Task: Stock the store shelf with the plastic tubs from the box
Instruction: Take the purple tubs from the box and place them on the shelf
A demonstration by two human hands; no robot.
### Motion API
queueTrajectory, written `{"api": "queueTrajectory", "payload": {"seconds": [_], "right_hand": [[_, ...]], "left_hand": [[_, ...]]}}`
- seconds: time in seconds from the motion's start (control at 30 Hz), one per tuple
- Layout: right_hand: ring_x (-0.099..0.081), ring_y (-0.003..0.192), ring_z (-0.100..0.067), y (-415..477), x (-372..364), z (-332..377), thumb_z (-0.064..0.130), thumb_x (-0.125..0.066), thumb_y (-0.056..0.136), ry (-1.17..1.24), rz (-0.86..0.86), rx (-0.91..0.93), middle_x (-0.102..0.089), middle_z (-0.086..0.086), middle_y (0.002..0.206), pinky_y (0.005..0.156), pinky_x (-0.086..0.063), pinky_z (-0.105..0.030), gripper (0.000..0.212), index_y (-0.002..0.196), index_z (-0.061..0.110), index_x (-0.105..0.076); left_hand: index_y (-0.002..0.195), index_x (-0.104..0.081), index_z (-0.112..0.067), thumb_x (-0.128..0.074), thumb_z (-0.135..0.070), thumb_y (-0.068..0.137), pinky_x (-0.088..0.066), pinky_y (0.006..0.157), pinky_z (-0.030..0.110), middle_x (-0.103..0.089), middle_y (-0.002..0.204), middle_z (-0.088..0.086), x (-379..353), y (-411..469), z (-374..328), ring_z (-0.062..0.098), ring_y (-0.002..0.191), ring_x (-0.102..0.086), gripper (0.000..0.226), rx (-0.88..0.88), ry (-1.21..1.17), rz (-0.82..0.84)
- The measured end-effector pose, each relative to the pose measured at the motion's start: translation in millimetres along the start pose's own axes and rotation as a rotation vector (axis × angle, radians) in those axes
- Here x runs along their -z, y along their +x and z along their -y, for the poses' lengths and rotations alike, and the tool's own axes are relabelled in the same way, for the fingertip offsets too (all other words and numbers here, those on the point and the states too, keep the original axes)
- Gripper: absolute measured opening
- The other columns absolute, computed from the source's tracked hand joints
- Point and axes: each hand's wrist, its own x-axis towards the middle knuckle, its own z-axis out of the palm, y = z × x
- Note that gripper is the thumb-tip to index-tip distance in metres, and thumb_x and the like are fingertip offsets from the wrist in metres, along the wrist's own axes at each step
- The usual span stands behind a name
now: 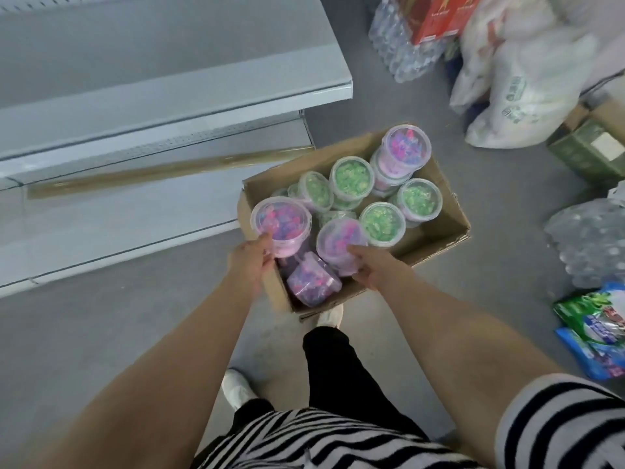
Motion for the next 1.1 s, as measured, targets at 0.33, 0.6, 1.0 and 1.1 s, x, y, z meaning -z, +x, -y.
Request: {"api": "queueTrajectory", "payload": {"seconds": [0.33, 0.6, 1.0, 1.1], "right_hand": [[-0.059, 0.066, -0.012, -140, -89, -9, 0.026, -0.079, 0.081, 0.105, 0.063, 0.408, -0.065, -0.004, 0.086, 0.053, -0.051, -0.020, 0.039, 0.113, 0.008, -0.065], [-0.058, 0.116, -0.024, -267, -225, 23, 0.033, -0.088, 0.070, 0.258, 0.414, 0.584, -0.057, -0.014, 0.128, 0.085, -0.058, -0.032, 0.067, 0.127, 0.010, -0.059], [-0.058, 0.093, -0.020, -383, -428, 139, 0.035, -0.082, 0.078, 0.084, 0.682, 0.682, -0.055, -0.012, 0.102, 0.078, -0.061, -0.031, 0.037, 0.096, 0.010, -0.062], [-0.060, 0.097, -0.020, -377, -481, 177, 0.036, -0.081, 0.079, 0.018, 0.699, 0.681, -0.057, -0.011, 0.101, 0.086, -0.059, -0.032, 0.037, 0.095, 0.011, -0.060]], "left_hand": [[0.081, -0.056, -0.008, -0.076, -0.033, 0.081, -0.050, 0.076, 0.030, -0.057, 0.081, 0.009, 158, -65, -67, 0.020, 0.069, -0.056, 0.032, -0.195, -0.156, 0.064], [0.089, -0.061, -0.008, -0.077, -0.034, 0.080, -0.053, 0.049, 0.019, -0.053, 0.082, 0.013, 273, -126, -181, 0.022, 0.071, -0.053, 0.031, -0.416, -0.238, 0.024], [0.113, -0.061, 0.002, -0.072, -0.036, 0.083, -0.059, 0.068, 0.030, -0.056, 0.096, 0.017, 383, -121, -364, 0.019, 0.067, -0.055, 0.050, -0.667, -0.463, -0.095], [0.103, -0.060, 0.000, -0.074, -0.038, 0.081, -0.058, 0.068, 0.031, -0.056, 0.090, 0.015, 396, -95, -412, 0.021, 0.070, -0.057, 0.045, -0.674, -0.491, -0.166]]}}
